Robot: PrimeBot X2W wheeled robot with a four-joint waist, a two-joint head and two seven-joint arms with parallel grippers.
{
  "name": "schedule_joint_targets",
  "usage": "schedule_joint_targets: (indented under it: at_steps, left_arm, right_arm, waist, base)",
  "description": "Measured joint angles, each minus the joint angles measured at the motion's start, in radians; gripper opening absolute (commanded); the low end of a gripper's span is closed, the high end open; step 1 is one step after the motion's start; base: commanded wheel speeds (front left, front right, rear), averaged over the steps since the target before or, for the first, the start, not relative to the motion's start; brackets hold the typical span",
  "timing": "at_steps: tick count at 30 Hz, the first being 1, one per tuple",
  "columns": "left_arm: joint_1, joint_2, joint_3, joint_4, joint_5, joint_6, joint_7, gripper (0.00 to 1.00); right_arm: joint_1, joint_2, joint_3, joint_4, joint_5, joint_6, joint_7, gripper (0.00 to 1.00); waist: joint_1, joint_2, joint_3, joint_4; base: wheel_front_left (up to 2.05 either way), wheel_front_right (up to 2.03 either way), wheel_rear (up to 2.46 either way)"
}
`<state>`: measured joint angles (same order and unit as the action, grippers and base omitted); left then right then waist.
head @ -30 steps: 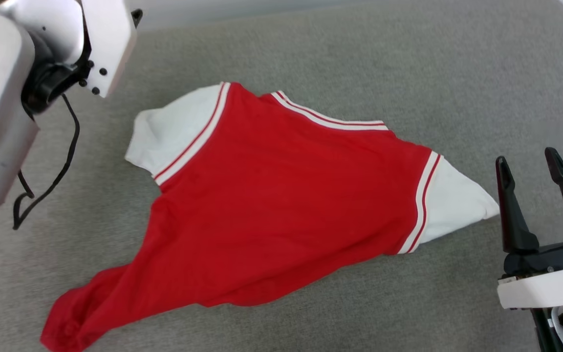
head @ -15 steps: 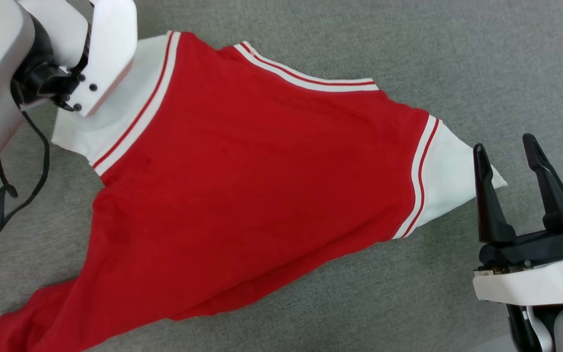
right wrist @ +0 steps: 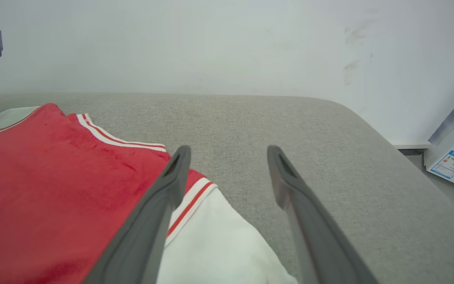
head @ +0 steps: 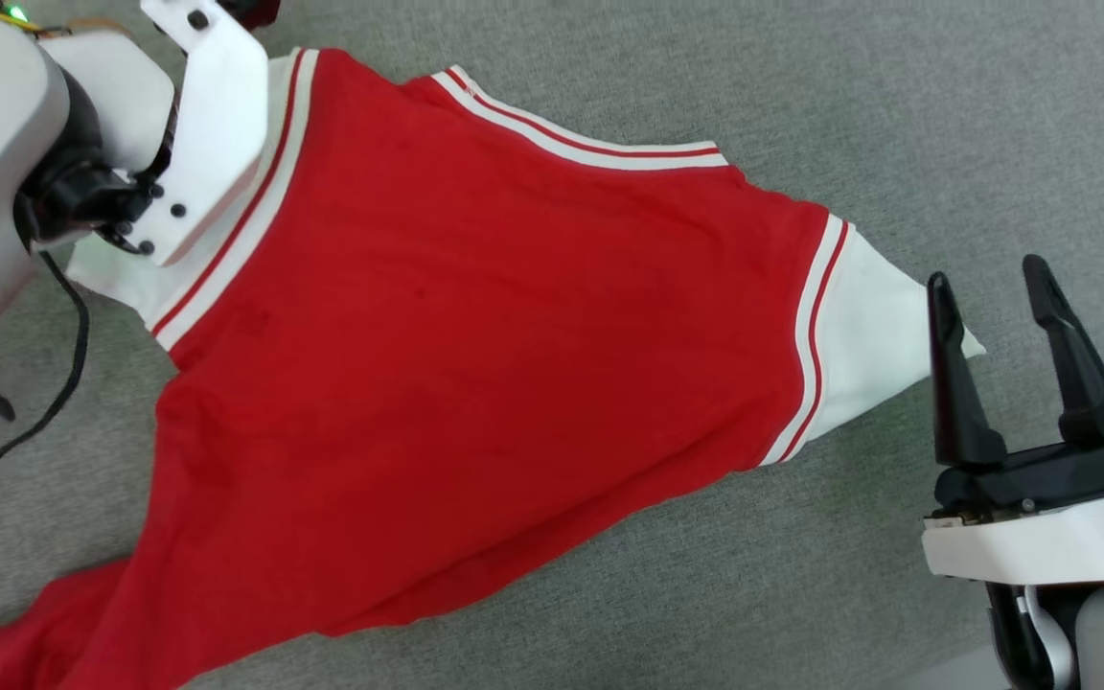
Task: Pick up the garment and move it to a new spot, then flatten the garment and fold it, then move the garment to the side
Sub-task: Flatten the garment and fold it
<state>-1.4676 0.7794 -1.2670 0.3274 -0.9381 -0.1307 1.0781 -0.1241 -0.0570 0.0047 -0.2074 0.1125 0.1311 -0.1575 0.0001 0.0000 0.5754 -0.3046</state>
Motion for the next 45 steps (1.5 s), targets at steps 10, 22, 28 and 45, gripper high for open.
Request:
schedule_joint_targets:
  at_steps: [10,22,28,45]
  left_arm:
    - [0.053,0.027,-0.013,-0.057,-0.033,0.0,-0.237,0.0]
    - [0.135,0.06,-0.015,-0.162,-0.031,0.0,-0.338,0.0]
    - [0.135,0.034,-0.015,-0.166,-0.015,0.0,-0.357,0.0]
    - [0.078,0.018,-0.015,-0.189,0.02,0.0,-0.398,0.0]
  right_arm:
    - [-0.038,-0.135,-0.121,0.004,-0.028,0.0,0.127,1.0]
    - [-0.155,-0.57,0.042,0.07,0.24,0.0,0.697,1.0]
    - [-0.255,-0.719,0.226,0.105,0.397,0.0,0.947,1.0]
    - [-0.455,-0.724,0.528,0.341,0.494,0.0,1.03,1.0]
  waist:
    - [0.0,0.0,-0.132,0.045]
    - [-0.0001,0.0,-0.23,0.151]
    - [-0.0001,0.0,-0.221,0.182]
    - [-0.0001,0.0,-0.101,0.242]
  base:
    - [0.0,0.0,0.0]
    - [0.0,0.0,0.0]
    - [0.0,0.0,0.0]
    - [0.0,0.0,0.0]
